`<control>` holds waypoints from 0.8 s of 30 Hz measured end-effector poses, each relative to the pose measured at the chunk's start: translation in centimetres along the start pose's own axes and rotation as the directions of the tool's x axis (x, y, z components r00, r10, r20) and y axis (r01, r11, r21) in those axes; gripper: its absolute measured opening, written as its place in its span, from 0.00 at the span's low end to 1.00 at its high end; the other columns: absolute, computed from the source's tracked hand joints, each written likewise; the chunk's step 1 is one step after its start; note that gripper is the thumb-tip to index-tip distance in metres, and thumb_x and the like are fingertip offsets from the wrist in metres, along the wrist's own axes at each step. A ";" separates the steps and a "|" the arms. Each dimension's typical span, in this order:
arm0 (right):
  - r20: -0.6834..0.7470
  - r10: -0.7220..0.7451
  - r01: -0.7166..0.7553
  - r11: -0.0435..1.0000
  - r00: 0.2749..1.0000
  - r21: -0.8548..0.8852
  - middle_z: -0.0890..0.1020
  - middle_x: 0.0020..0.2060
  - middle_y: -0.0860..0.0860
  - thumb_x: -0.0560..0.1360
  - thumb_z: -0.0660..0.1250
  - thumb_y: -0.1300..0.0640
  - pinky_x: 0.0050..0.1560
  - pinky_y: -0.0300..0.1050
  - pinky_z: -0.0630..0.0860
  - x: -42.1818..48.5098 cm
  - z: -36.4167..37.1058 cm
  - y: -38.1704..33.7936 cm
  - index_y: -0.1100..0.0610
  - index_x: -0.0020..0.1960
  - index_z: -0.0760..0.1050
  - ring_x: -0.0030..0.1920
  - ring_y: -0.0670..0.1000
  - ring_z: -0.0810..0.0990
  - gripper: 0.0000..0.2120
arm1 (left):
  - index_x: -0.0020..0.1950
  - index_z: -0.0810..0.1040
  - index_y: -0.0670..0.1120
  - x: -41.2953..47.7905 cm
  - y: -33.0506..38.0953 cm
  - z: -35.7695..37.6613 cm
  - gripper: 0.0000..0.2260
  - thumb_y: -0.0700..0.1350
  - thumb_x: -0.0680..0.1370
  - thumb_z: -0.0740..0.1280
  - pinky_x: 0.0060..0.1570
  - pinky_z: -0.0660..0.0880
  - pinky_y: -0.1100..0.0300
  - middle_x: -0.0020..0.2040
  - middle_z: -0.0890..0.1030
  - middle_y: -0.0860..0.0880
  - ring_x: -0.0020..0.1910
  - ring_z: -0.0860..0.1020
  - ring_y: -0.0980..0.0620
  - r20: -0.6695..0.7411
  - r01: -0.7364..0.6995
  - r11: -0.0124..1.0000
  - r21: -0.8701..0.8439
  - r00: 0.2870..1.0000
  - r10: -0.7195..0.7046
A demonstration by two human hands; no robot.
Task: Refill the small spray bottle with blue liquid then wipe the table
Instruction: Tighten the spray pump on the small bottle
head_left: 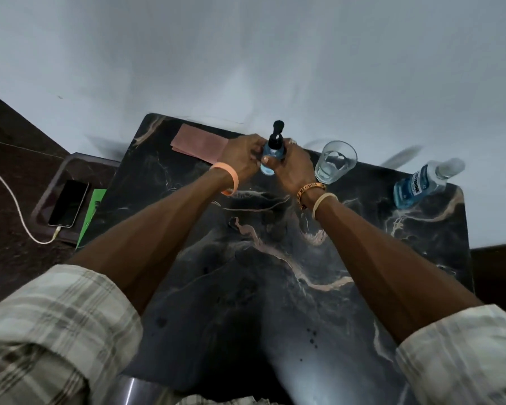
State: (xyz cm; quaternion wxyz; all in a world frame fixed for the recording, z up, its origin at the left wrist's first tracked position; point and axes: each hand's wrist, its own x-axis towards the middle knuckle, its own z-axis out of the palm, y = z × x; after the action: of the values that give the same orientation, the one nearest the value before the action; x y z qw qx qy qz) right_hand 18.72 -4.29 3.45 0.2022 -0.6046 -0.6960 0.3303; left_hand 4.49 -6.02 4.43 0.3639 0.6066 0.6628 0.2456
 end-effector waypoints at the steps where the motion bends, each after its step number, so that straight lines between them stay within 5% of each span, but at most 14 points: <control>1: -0.001 0.005 -0.005 1.000 1.000 -0.007 0.82 0.54 0.55 0.75 0.71 0.50 0.53 0.49 0.76 0.7 0.2 0.1 0.58 0.60 0.75 0.54 0.58 0.80 0.18 | 0.59 0.78 0.39 0.5 -0.1 -0.1 0.16 0.30 0.72 0.67 0.55 0.79 0.45 0.52 0.83 0.40 0.51 0.81 0.42 0.003 0.008 1.000 -0.015 1.000 -0.008; 8: -0.012 0.062 -0.062 0.998 0.998 -0.003 0.81 0.57 0.53 0.74 0.72 0.50 0.57 0.52 0.76 4.4 2.3 0.5 0.57 0.62 0.74 0.57 0.57 0.79 0.21 | 0.58 0.79 0.41 3.0 -1.2 -1.1 0.15 0.33 0.72 0.67 0.57 0.78 0.47 0.53 0.83 0.41 0.53 0.80 0.40 0.066 0.077 0.997 -0.016 0.995 -0.075; 11: -0.002 0.071 -0.071 0.997 0.998 -0.011 0.81 0.57 0.53 0.73 0.73 0.49 0.58 0.51 0.75 5.6 3.4 0.7 0.57 0.62 0.74 0.57 0.56 0.79 0.22 | 0.41 0.82 0.39 3.8 -1.9 -0.9 0.11 0.29 0.75 0.62 0.50 0.77 0.65 0.41 0.83 0.33 0.49 0.77 0.32 0.099 0.160 0.983 0.088 0.981 -0.168; 15: -0.003 0.087 -0.087 0.996 0.996 -0.010 0.81 0.57 0.53 0.73 0.73 0.49 0.56 0.48 0.74 6.9 4.7 1.3 0.56 0.62 0.74 0.57 0.56 0.79 0.21 | 0.62 0.74 0.31 4.8 -3.1 -0.8 0.12 0.31 0.80 0.59 0.55 0.70 0.54 0.61 0.76 0.29 0.62 0.73 0.32 0.079 0.100 0.983 0.151 0.990 -0.113; 19: -0.022 0.078 -0.078 0.997 0.997 -0.014 0.82 0.56 0.52 0.73 0.73 0.50 0.53 0.46 0.73 7.9 5.3 1.8 0.56 0.60 0.75 0.56 0.56 0.79 0.19 | 0.61 0.73 0.29 5.1 -3.3 -1.3 0.12 0.33 0.81 0.58 0.52 0.71 0.52 0.59 0.75 0.28 0.60 0.73 0.30 0.143 0.146 0.978 0.146 0.976 -0.167; 24: -0.030 0.074 -0.075 0.997 0.997 -0.020 0.81 0.56 0.53 0.74 0.72 0.52 0.53 0.45 0.72 8.7 5.7 2.4 0.57 0.60 0.74 0.56 0.56 0.79 0.18 | 0.64 0.76 0.40 6.6 -3.8 -1.2 0.20 0.33 0.72 0.64 0.57 0.77 0.43 0.57 0.81 0.41 0.56 0.79 0.40 0.168 0.096 0.995 0.016 0.981 -0.098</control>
State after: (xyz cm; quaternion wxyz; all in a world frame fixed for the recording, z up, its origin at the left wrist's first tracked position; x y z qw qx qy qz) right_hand 14.90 3.05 -3.22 0.1935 -0.6371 -0.6733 0.3216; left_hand 1.20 0.03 1.08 0.4277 0.5937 0.6594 0.1727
